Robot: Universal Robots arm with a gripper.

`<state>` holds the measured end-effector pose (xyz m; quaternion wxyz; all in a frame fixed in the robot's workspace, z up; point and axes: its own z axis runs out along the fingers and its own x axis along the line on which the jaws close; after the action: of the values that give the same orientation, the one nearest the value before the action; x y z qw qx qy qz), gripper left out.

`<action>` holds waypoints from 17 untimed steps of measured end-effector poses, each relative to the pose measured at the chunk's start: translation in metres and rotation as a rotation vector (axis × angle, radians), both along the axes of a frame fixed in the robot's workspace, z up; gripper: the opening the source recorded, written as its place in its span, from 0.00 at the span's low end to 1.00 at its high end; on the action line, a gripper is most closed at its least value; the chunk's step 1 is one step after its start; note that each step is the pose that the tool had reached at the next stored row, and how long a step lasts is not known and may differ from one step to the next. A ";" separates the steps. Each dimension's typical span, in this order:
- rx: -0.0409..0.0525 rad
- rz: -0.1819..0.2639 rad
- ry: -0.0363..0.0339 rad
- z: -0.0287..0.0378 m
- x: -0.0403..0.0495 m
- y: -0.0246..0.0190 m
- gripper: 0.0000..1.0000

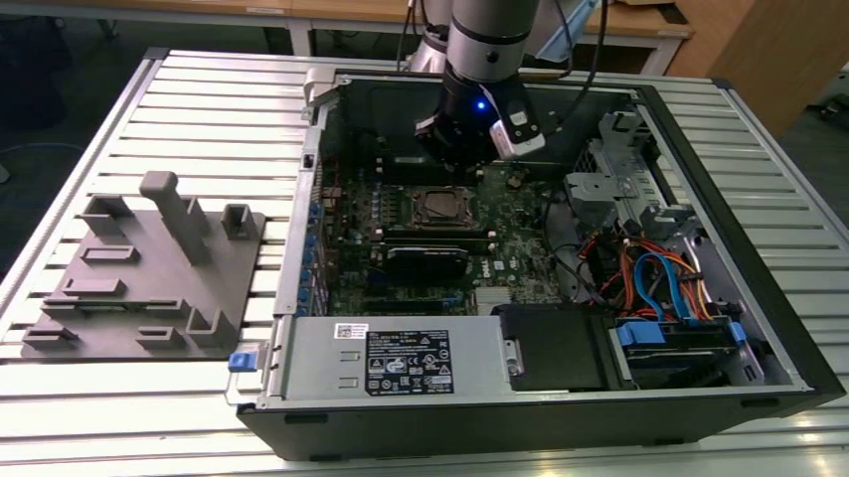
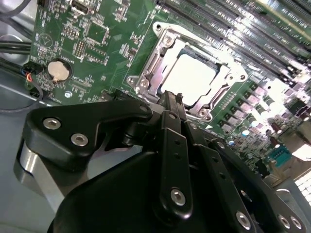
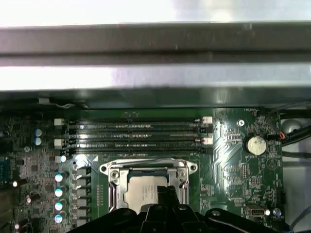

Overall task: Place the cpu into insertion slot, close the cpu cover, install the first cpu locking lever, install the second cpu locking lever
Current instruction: 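Install the second cpu locking lever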

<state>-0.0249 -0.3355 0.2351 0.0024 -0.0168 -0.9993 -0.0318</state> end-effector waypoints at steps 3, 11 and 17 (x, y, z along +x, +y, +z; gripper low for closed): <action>0.0000 -0.001 0.0069 0.0000 0.0003 -0.0047 0.10; -0.0001 -0.005 0.0131 0.0000 0.0006 -0.0187 0.10; 0.0000 -0.006 0.0143 -0.0007 0.0007 -0.0269 0.10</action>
<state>-0.0243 -0.3624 0.2344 0.0094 -0.0200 -0.9993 -0.0317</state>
